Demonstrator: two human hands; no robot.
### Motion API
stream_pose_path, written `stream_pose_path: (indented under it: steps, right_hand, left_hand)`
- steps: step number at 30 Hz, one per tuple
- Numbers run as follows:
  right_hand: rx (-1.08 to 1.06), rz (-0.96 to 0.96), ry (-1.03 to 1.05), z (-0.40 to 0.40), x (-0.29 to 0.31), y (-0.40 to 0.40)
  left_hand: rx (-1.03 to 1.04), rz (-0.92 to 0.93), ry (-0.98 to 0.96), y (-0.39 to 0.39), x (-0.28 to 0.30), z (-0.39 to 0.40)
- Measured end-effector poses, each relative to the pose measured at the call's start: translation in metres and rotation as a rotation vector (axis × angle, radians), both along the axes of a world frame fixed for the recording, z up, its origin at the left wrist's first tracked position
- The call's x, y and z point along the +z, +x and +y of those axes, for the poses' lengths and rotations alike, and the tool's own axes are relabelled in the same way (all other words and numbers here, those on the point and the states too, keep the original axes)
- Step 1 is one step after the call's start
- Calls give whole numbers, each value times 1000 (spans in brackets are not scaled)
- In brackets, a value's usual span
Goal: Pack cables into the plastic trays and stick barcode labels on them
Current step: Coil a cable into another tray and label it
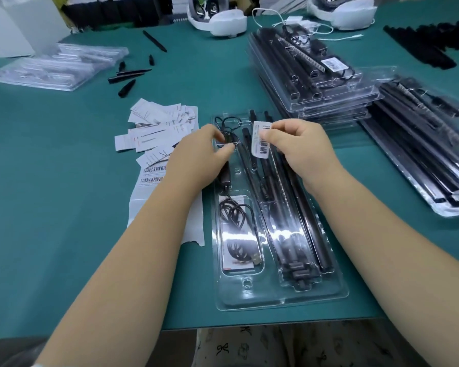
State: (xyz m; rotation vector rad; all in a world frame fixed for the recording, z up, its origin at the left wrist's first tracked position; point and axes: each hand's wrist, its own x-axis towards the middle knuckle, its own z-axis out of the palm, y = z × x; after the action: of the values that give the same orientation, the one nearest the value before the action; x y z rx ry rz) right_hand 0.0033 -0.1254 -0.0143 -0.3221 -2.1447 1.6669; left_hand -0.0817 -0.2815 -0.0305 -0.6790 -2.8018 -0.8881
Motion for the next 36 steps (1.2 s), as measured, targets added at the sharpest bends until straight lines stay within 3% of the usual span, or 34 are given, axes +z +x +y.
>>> stream_pose_path:
  steps: [4, 7, 10, 18, 24, 36]
  right_hand:
    - [55, 22, -67, -3, 2, 3]
    - [81, 56, -126, -1, 3, 3]
    - [69, 57, -114, 4, 5, 2]
    - [67, -70, 15, 3, 1, 0]
    - [85, -152, 104, 3, 10, -23]
    - [42, -205, 313, -18, -4, -62]
  left_hand:
    - [190, -90, -127, -5, -5, 3]
    - [163, -106, -200, -6, -4, 6]
    - [144, -143, -155, -5, 1, 4]
    - [3, -253, -249, -1, 14, 2]
    - [-37, -364, -111, -9, 13, -6]
    - [-92, -468, -34, -22, 12, -15]
